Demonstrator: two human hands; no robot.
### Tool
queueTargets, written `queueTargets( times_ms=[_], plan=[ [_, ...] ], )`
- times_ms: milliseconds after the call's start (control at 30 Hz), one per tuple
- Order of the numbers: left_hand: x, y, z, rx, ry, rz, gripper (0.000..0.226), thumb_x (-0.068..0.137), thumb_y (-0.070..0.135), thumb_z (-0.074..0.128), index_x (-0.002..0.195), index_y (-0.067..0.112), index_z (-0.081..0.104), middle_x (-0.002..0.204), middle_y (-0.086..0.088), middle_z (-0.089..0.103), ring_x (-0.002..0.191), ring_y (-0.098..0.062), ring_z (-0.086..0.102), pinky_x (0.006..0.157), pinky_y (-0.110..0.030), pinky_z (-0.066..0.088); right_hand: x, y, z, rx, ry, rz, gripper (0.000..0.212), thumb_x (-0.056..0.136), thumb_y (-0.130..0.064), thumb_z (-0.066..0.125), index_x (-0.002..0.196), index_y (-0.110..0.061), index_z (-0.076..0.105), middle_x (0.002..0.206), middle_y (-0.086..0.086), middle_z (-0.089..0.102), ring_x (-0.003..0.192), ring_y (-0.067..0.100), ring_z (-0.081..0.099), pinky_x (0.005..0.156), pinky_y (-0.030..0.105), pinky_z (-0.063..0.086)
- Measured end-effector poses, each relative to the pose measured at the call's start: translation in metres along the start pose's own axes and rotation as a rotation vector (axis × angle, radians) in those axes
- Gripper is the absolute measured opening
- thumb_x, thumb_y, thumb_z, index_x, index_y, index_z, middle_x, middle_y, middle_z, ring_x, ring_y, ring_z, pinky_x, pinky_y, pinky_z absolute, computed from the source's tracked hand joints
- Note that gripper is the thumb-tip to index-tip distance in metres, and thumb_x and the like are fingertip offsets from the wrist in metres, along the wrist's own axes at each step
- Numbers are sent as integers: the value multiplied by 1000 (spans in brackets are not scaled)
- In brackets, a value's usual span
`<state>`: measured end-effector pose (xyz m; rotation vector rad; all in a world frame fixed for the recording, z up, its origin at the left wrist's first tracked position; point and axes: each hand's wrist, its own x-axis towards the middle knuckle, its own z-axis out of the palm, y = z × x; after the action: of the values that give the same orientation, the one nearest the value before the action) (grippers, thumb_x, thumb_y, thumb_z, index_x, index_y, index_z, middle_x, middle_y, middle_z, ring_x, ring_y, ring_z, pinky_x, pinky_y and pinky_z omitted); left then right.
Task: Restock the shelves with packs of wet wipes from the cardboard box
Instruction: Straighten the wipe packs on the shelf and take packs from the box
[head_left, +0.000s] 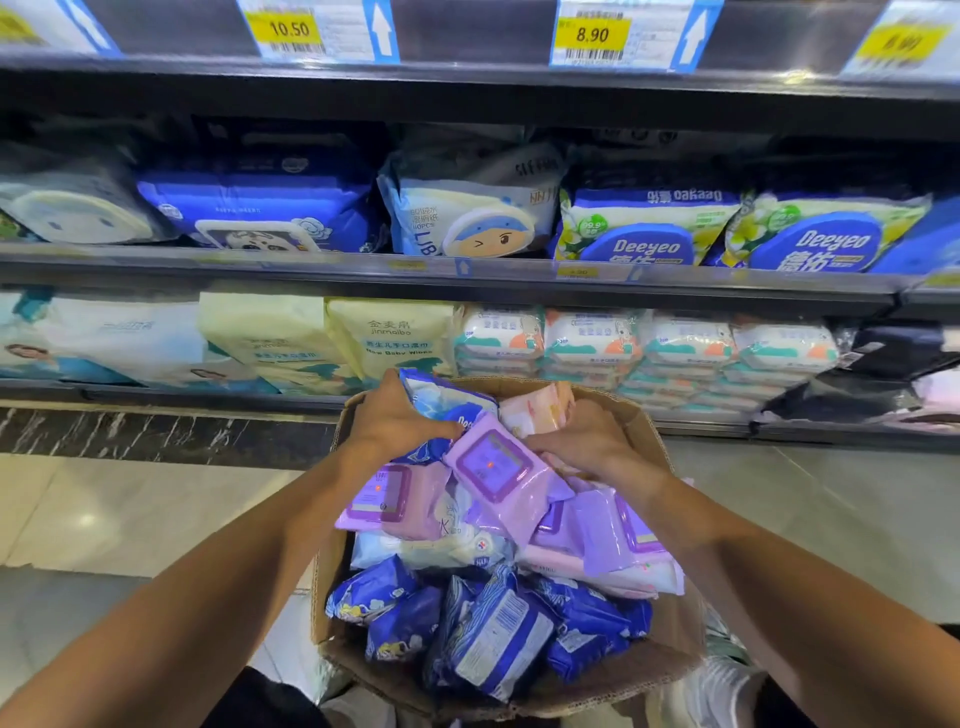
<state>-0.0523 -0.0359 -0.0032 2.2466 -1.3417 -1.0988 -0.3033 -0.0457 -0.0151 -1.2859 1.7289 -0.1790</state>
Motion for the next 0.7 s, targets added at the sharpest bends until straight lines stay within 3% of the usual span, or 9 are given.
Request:
queueTargets(
  times_ms=[100,167,233,333,433,500,600,700],
  plan=[
    [-18,-3,-15,-42,30,73,78,41,47,97,103,24,57,95,11,68,93,-16,66,83,-33,54,-20,-5,-15,-158,53,-132,55,56,-53,88,92,-18,66,90,-3,70,83,19,64,71,33,53],
    [-33,-3,-24,-104,43,81,71,46,39,99,102,24,58,95,11,68,92,-14,67,83,-34,55,-36,-6,-28,-233,56,-195,57,52,-57,86,92,-21,65,87,-5,68,81,17,65,67,30,50],
    [-48,-5,-31,-172,43,89,70,43,38,100,99,25,60,98,8,72,91,-14,70,84,-41,59,-51,-5,-40,-261,43,-243,67,41,-66,79,91,-23,65,86,-5,70,80,17,67,72,34,56],
    [-79,0,-39,-231,35,124,67,44,35,101,99,24,65,97,6,75,88,-13,73,83,-43,60,-78,-1,-55,-254,27,-315,62,48,-56,84,93,-18,65,87,2,71,80,20,67,76,40,57],
    [-110,7,-44,-294,30,143,56,55,21,98,97,22,62,93,8,73,80,-4,72,76,-33,62,-106,2,-68,-254,59,-387,48,60,-40,91,91,-14,65,86,4,70,79,21,66,76,39,55],
    [-126,11,-50,-361,24,131,51,58,17,96,96,18,63,87,5,74,71,-1,72,61,-22,60,-119,5,-77,-252,82,-408,50,60,-43,91,91,-13,65,88,4,69,81,22,64,76,39,53],
    [-144,15,-59,-457,20,123,56,57,20,95,103,9,67,91,-5,77,73,-13,75,53,-22,56,-131,13,-95,-112,93,-386,56,58,-50,91,97,-19,64,92,-2,70,84,18,66,78,38,54],
    [-155,25,-68,-556,82,114,49,61,17,94,101,10,65,86,-4,77,70,-14,75,48,-22,54,-149,18,-114,115,112,-381,42,66,-37,91,97,-19,69,92,-6,74,84,13,70,76,33,54]
  ],
)
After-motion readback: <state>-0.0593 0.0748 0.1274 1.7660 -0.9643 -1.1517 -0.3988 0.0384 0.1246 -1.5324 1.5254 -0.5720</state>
